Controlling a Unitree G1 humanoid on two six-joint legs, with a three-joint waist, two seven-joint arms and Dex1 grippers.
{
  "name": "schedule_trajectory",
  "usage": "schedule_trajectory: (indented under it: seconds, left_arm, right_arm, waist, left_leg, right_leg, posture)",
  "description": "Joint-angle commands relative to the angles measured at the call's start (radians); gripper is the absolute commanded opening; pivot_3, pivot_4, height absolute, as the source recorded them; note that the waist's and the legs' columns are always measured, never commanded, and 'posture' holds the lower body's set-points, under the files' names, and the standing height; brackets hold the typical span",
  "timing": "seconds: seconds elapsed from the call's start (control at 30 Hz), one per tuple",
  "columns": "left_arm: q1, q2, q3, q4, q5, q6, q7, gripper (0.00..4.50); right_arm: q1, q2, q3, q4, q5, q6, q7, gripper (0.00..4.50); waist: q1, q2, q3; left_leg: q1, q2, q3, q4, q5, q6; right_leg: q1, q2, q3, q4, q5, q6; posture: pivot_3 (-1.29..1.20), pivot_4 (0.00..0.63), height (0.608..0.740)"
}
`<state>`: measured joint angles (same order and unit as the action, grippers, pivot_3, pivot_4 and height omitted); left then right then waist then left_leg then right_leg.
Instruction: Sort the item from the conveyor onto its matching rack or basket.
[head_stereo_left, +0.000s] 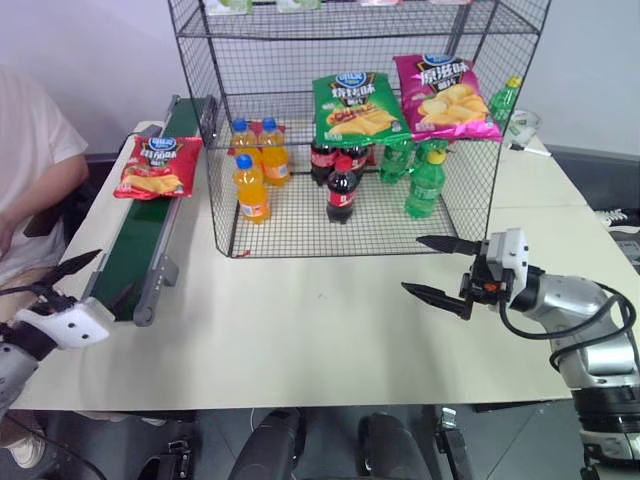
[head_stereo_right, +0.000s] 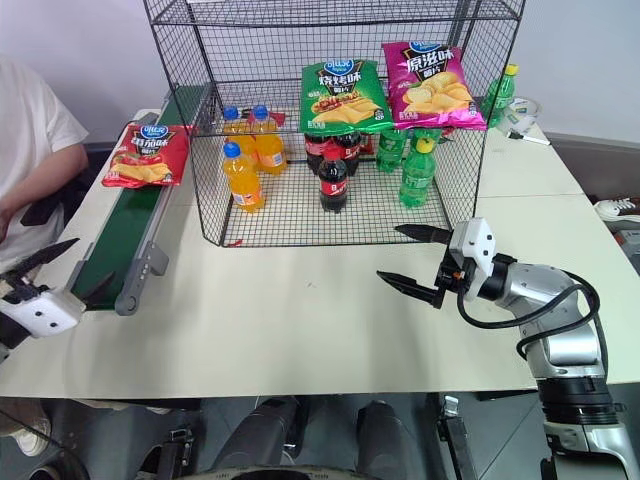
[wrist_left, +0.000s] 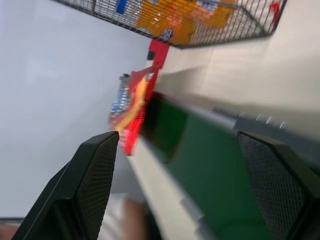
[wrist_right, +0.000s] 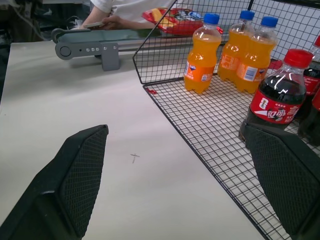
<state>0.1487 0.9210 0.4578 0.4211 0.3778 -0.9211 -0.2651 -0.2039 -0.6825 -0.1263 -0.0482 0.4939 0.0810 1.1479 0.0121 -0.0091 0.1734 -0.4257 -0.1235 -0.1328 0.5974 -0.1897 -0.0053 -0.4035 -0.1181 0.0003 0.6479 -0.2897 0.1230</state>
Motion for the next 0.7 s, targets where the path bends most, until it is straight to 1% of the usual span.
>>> schedule_trajectory:
  seconds: [0.03, 0.13, 0.17, 0.33, 0.5, 0.6, 0.7]
  left_arm:
    - [0.071, 0.039, 0.074, -0.009, 0.121, -0.081, 0.15, 3.96]
    - [0.177, 0.039, 0.141, -0.063, 0.251, -0.117, 0.281, 3.96]
    - [0.213, 0.039, 0.156, -0.084, 0.316, -0.117, 0.333, 3.96]
    - [0.304, 0.038, 0.149, -0.058, 0.4, -0.05, 0.475, 3.96]
    - [0.337, 0.047, 0.098, -0.036, 0.448, 0.004, 0.583, 3.96]
    - [0.332, 0.045, 0.07, -0.038, 0.442, 0.031, 0.606, 3.96]
    - [0.324, 0.049, 0.037, -0.038, 0.446, 0.057, 0.632, 3.96]
  right_arm:
    - [0.015, -0.015, -0.031, -0.049, 0.028, 0.004, 0.011, 4.5]
    - [0.054, -0.02, -0.031, -0.081, 0.05, 0.02, 0.031, 4.5]
    - [0.066, -0.021, -0.03, -0.092, 0.056, 0.026, 0.036, 4.5]
    - [0.101, -0.03, -0.02, -0.14, 0.096, 0.084, 0.065, 4.5]
    - [0.12, -0.03, 0.006, -0.169, 0.095, 0.103, 0.092, 4.5]
    - [0.127, -0.032, 0.032, -0.186, 0.092, 0.113, 0.118, 4.5]
    - [0.115, -0.027, 0.04, -0.187, 0.09, 0.119, 0.113, 4.5]
  waist:
    - [-0.001, 0.0, 0.0]
    - [-0.006, 0.0, 0.0]
    - [-0.005, 0.0, 0.0]
    - [-0.001, 0.0, 0.0]
    - [0.0, -0.001, -0.001]
    - [0.0, -0.001, -0.001]
    - [0.0, -0.002, -0.001]
  left_leg:
    - [0.0, 0.0, 0.0, 0.0, 0.0, 0.0]
    - [0.0, 0.0, 0.001, -0.002, 0.001, 0.002]
    - [0.0, 0.0, 0.001, -0.002, 0.001, 0.002]
    - [0.0, 0.0, 0.001, -0.002, 0.0, 0.0]
    - [0.001, 0.0, 0.001, -0.001, 0.0, 0.0]
    - [0.001, 0.0, 0.001, -0.001, 0.0, 0.0]
    - [0.001, 0.0, 0.001, -0.001, 0.0, 0.0]
  right_leg:
    - [0.0, 0.0, 0.0, 0.0, 0.0, 0.0]
    - [-0.001, 0.0, 0.0, 0.0, 0.0, 0.001]
    - [-0.001, 0.0, 0.0, 0.0, 0.0, 0.001]
    - [0.0, 0.0, -0.001, 0.001, 0.0, 0.001]
    - [0.001, 0.0, -0.001, 0.001, -0.002, -0.003]
    - [0.001, 0.0, -0.001, 0.001, -0.001, -0.003]
    - [0.001, 0.0, -0.002, 0.001, 0.0, 0.0]
  posture:
    - [0.0, 0.15, 0.74]
    - [0.0, 0.15, 0.74]
    - [0.0, 0.15, 0.74]
    - [0.0, 0.15, 0.74]
    - [0.0, 0.15, 0.74]
    - [0.0, 0.15, 0.74]
    - [0.0, 0.15, 0.74]
